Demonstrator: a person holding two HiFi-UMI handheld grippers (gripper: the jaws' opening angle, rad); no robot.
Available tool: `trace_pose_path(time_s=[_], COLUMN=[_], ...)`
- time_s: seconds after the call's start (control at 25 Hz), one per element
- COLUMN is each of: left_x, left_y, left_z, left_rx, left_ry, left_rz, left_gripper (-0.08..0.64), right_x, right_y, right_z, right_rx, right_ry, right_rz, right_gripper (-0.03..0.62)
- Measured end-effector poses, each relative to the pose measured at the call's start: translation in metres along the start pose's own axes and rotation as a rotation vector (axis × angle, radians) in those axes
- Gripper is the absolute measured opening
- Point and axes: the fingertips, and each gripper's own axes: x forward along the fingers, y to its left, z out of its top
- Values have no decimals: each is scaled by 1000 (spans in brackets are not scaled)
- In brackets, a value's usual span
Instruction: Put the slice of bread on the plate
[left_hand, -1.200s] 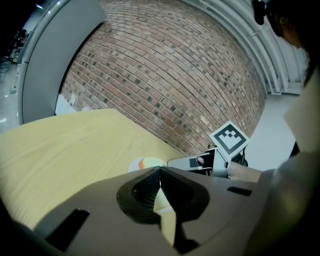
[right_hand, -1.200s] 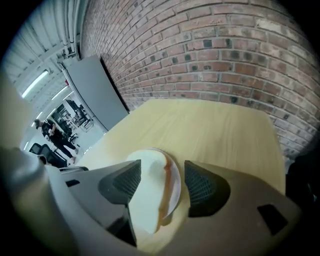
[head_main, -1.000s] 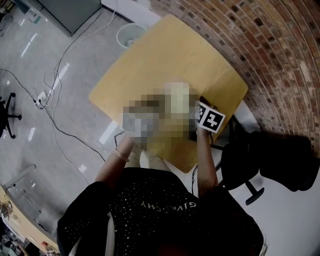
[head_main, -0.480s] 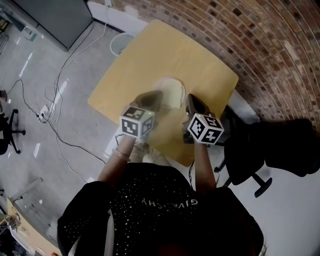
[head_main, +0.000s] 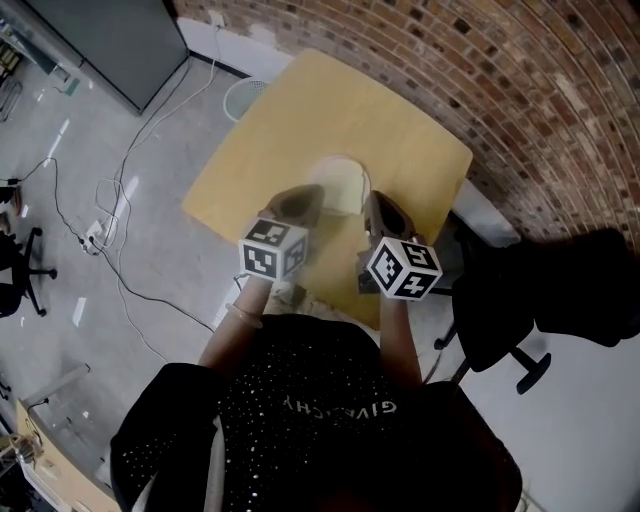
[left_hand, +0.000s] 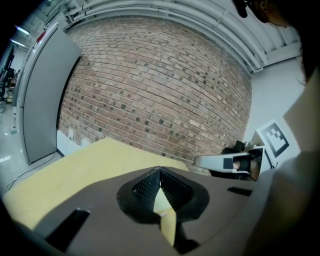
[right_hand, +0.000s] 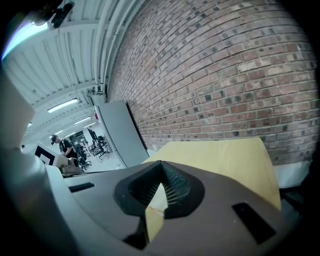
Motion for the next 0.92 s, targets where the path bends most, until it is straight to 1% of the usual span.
trace_pose_path(time_s=[0.32, 0.56, 0.68, 0.92], left_x=[-2, -6, -5, -8], left_y=[5, 7, 8, 15], left_z=[1, -1, -3, 1], left_rx=[9, 3, -1, -7], left_ry=[0, 11, 16, 2], left_rz=[12, -8, -10, -14], left_gripper=[9, 10, 10, 9], right_x=[-9, -8, -6, -1], right_y=[2, -1, -2, 8], right_z=[3, -4, -5, -5], right_rx=[-1, 26, 45, 24], right_ry=[-17, -7, -4, 1], right_rz=[-11, -36, -35, -33], right_gripper=[12, 12, 12, 12])
